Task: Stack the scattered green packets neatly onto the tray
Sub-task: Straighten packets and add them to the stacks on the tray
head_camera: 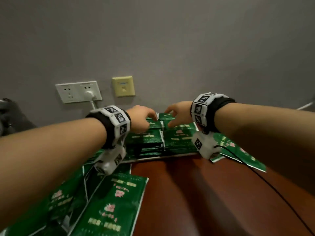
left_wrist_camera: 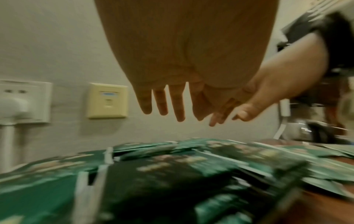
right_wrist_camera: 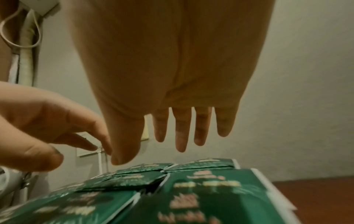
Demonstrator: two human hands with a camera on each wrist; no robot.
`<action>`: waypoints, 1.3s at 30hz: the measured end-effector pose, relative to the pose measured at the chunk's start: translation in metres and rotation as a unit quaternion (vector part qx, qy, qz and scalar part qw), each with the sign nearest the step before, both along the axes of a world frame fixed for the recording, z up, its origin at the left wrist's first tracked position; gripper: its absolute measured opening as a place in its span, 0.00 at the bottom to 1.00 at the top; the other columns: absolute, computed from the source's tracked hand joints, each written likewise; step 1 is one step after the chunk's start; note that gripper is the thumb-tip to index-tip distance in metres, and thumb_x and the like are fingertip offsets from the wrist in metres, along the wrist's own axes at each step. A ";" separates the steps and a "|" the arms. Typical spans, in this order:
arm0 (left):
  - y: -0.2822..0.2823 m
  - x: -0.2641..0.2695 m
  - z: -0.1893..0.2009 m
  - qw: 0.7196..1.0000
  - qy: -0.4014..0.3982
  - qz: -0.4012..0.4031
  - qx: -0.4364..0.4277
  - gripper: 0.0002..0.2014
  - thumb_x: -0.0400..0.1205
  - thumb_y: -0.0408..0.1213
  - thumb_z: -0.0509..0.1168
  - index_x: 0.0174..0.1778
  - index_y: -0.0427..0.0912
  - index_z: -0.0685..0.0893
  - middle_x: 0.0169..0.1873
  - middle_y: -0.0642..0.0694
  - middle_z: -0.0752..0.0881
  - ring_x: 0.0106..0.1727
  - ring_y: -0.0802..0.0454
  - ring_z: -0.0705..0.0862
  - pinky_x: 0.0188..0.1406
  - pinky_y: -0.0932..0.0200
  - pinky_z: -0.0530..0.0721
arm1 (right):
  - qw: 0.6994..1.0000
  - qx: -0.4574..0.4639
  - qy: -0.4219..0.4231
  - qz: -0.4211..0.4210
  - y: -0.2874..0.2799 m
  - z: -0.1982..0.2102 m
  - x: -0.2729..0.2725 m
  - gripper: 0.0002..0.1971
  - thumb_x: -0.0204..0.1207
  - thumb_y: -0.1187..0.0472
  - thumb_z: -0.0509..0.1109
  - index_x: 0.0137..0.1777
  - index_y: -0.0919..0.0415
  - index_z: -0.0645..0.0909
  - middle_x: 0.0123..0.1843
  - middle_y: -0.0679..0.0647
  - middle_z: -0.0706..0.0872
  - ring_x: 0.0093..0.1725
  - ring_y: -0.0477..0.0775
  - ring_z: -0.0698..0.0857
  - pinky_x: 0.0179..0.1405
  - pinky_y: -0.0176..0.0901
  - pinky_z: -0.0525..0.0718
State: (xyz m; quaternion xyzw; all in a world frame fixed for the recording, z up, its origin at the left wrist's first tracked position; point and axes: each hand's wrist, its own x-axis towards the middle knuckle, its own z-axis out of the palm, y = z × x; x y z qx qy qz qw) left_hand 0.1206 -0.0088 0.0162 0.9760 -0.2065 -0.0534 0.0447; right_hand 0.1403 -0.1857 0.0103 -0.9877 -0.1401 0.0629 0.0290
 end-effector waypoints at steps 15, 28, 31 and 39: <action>-0.203 -0.106 -0.118 0.997 0.036 -0.040 0.061 0.21 0.75 0.45 0.65 0.62 0.39 0.79 0.61 0.37 0.81 0.57 0.37 0.83 0.59 0.45 0.84 | 0.984 -0.069 0.046 -0.158 -0.198 -0.114 -0.156 0.36 0.76 0.39 0.67 0.80 0.57 0.65 0.76 0.59 0.75 0.72 0.61 0.77 0.70 0.50 0.76; -0.205 -0.105 -0.123 0.997 -0.006 0.004 0.078 0.18 0.74 0.43 0.66 0.58 0.40 0.79 0.62 0.40 0.76 0.67 0.41 0.75 0.64 0.50 0.79 | 0.979 -0.104 0.026 -0.171 -0.194 -0.118 -0.148 0.41 0.66 0.25 0.60 0.74 0.50 0.73 0.70 0.56 0.73 0.68 0.66 0.77 0.65 0.62 0.78; -0.202 -0.117 -0.122 0.995 -0.011 -0.002 0.098 0.18 0.75 0.42 0.66 0.59 0.40 0.80 0.62 0.40 0.76 0.66 0.42 0.76 0.63 0.48 0.81 | 0.978 -0.099 0.019 -0.181 -0.188 -0.117 -0.155 0.44 0.60 0.24 0.59 0.71 0.52 0.75 0.69 0.56 0.74 0.65 0.68 0.79 0.63 0.64 0.78; -0.178 -0.163 -0.121 0.994 0.003 -0.008 0.109 0.15 0.75 0.43 0.67 0.55 0.43 0.78 0.61 0.40 0.75 0.63 0.40 0.79 0.59 0.46 0.82 | 0.987 -0.076 0.021 -0.138 -0.137 -0.116 -0.187 0.29 0.75 0.40 0.63 0.70 0.57 0.77 0.71 0.59 0.70 0.73 0.67 0.68 0.67 0.64 0.74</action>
